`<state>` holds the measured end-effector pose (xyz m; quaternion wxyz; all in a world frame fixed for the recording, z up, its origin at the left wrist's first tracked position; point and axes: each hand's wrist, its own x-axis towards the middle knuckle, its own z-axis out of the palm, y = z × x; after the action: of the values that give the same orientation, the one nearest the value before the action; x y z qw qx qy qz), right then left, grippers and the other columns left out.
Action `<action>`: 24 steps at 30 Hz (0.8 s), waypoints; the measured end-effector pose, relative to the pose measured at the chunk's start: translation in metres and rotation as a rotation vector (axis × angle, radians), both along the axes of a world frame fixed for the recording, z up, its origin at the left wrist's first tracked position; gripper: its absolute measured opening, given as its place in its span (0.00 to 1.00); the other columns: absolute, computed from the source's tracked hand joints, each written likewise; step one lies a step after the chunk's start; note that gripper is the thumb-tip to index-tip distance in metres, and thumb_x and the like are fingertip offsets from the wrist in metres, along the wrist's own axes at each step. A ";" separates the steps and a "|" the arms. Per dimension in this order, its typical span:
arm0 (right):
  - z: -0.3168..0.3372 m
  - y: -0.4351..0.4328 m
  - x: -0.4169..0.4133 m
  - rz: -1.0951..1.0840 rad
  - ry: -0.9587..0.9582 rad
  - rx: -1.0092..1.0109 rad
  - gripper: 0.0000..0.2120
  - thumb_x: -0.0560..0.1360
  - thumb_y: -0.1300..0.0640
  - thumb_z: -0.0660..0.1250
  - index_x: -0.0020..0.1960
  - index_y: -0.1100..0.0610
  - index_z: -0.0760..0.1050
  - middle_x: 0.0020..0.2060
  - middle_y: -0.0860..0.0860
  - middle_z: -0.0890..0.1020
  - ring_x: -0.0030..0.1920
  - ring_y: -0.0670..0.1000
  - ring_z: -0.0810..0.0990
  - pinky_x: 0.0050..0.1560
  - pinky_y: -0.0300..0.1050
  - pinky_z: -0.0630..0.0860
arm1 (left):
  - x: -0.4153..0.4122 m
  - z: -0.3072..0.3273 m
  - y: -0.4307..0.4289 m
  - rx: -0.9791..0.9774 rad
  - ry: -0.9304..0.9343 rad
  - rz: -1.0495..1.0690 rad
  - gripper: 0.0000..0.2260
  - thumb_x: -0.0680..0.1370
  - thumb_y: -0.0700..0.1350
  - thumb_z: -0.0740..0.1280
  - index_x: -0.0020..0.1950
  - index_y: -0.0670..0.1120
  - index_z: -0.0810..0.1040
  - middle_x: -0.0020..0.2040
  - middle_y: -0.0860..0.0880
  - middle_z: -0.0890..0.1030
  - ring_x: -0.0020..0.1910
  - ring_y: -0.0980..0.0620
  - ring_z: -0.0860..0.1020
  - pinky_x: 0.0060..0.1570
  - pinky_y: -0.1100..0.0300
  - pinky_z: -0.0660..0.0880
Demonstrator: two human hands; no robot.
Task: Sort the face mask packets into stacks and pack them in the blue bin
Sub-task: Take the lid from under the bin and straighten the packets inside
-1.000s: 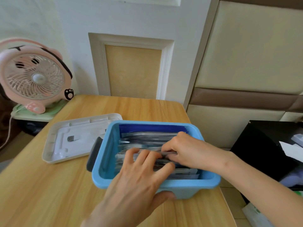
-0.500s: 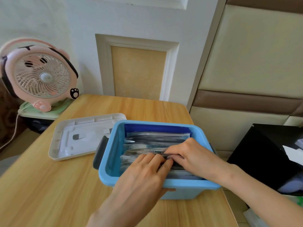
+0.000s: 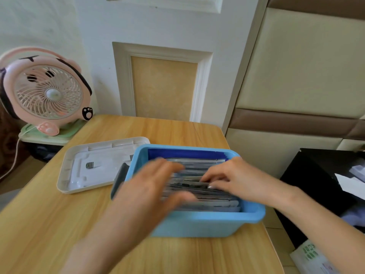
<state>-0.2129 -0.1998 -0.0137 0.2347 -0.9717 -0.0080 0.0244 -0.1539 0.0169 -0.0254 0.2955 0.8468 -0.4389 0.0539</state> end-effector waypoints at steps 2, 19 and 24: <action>0.015 -0.012 -0.013 -0.135 -0.103 0.073 0.07 0.72 0.60 0.71 0.45 0.48 0.81 0.37 0.43 0.84 0.39 0.37 0.82 0.47 0.34 0.78 | 0.015 0.011 0.011 0.131 -0.120 0.243 0.19 0.74 0.63 0.59 0.59 0.53 0.71 0.55 0.56 0.74 0.51 0.54 0.77 0.45 0.60 0.74; -0.002 -0.018 -0.039 -0.272 -0.129 -0.113 0.15 0.73 0.64 0.66 0.39 0.46 0.65 0.40 0.43 0.74 0.39 0.39 0.71 0.39 0.36 0.70 | 0.043 0.010 -0.012 0.798 -0.067 0.106 0.15 0.79 0.37 0.53 0.65 0.43 0.54 0.39 0.53 0.69 0.36 0.55 0.69 0.40 0.61 0.68; 0.001 -0.022 -0.047 -0.252 -0.080 -0.004 0.13 0.72 0.61 0.69 0.39 0.46 0.68 0.34 0.41 0.72 0.38 0.34 0.69 0.39 0.29 0.68 | 0.044 0.012 -0.009 0.812 0.005 0.106 0.08 0.79 0.38 0.52 0.56 0.48 0.59 0.48 0.48 0.77 0.40 0.52 0.72 0.40 0.59 0.71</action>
<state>-0.2599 -0.2218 -0.0130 0.2335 -0.9657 0.1050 -0.0442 -0.1097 0.0075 -0.0133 -0.0649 0.9163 -0.3796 -0.1104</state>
